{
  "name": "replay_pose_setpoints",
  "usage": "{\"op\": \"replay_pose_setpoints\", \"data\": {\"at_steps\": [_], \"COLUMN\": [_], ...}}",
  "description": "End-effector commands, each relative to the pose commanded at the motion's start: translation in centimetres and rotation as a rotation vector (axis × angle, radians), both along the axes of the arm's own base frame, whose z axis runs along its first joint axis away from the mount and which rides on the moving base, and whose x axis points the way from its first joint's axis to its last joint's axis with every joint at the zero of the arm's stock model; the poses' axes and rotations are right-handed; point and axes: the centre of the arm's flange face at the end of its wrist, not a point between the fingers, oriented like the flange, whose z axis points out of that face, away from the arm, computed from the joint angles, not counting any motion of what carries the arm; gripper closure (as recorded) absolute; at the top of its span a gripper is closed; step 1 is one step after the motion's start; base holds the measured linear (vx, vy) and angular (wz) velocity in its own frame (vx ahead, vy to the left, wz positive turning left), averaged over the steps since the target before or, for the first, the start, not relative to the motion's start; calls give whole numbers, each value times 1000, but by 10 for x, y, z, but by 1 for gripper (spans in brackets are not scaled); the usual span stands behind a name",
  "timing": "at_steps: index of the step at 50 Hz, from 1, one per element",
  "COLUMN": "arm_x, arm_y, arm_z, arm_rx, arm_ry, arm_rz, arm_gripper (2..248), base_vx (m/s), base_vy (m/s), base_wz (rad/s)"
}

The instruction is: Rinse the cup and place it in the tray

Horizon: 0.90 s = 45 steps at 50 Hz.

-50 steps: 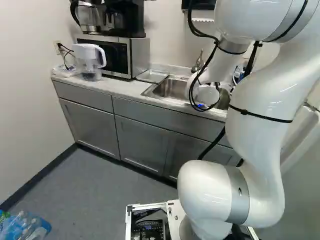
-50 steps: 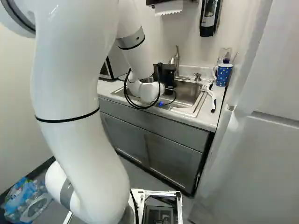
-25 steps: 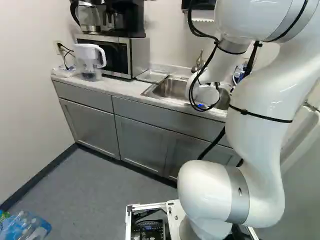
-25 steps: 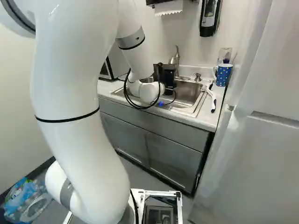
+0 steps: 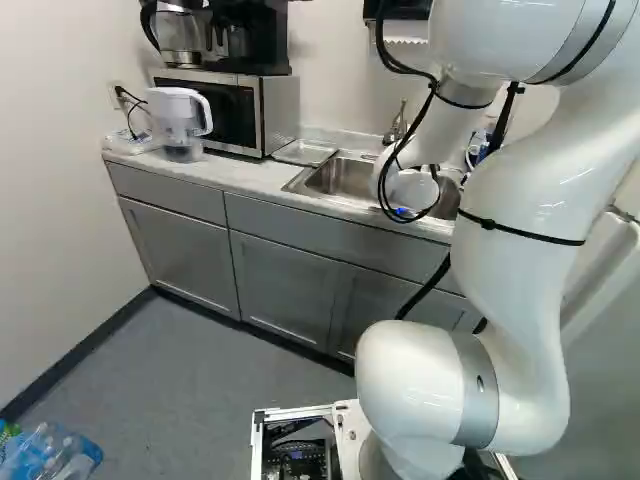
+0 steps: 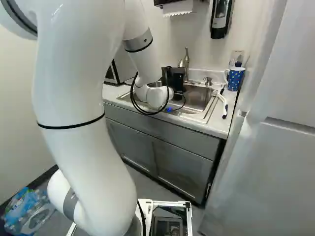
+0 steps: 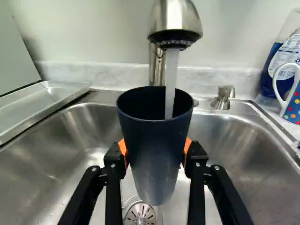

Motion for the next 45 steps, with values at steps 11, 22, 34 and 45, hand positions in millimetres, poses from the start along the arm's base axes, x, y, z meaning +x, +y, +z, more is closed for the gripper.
{"op": "replay_pose_setpoints", "data": {"at_steps": [11, 22, 34, 45], "arm_x": [0, 0, 0, 0], "arm_y": [0, 0, 0, 0], "arm_z": [0, 0, 0, 0], "arm_rx": [0, 0, 0, 0], "arm_ry": [0, 0, 0, 0], "arm_rz": [0, 0, 0, 0], "arm_gripper": [125, 125, 125, 125], "base_vx": [0, 0, 0, 0], "base_vy": [0, 0, 0, 0], "base_wz": [0, 0, 0, 0]}}
